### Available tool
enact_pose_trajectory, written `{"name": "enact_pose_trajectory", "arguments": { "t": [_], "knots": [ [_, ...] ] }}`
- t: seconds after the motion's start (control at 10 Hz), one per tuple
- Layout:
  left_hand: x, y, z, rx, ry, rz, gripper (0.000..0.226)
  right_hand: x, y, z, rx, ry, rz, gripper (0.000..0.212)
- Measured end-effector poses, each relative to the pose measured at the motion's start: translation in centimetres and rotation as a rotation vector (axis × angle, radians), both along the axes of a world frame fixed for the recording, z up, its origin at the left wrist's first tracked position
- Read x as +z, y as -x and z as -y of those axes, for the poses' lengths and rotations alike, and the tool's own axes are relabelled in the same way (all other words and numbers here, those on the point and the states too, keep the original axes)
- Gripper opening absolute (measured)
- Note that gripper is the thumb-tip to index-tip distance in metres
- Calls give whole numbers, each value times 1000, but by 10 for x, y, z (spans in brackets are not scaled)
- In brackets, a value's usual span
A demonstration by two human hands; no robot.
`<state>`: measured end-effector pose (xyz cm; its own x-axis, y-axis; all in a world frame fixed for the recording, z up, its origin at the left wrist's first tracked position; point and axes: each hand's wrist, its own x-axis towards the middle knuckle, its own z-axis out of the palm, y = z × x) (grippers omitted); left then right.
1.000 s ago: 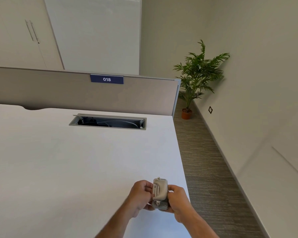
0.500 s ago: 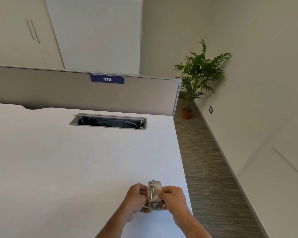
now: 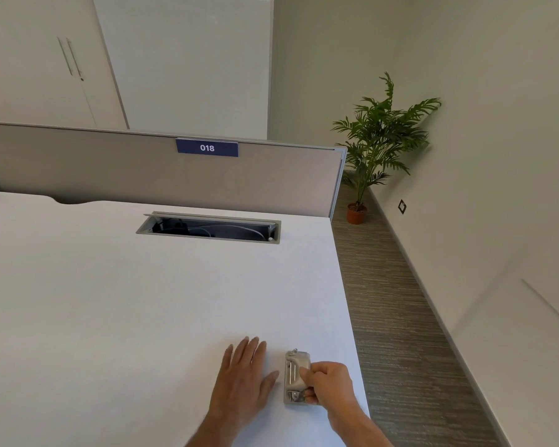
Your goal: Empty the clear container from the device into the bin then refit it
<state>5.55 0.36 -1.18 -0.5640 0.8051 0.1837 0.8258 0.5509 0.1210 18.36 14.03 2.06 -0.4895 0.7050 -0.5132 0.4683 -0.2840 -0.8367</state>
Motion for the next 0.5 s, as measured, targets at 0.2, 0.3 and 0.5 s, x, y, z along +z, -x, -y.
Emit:
{"name": "enact_pose_trajectory", "arguments": {
  "t": [0.2,0.3,0.5],
  "knots": [
    [1,-8,5,47,193,152,87,-3,-1,1,-6,12,10,11],
    [2,-9,5,58,215,167,85,-2,-3,1,4,1,16,13],
    [-5,-6,2,70,134,90,80,11,-9,0,-69,-101,-8,18]
  ]
}}
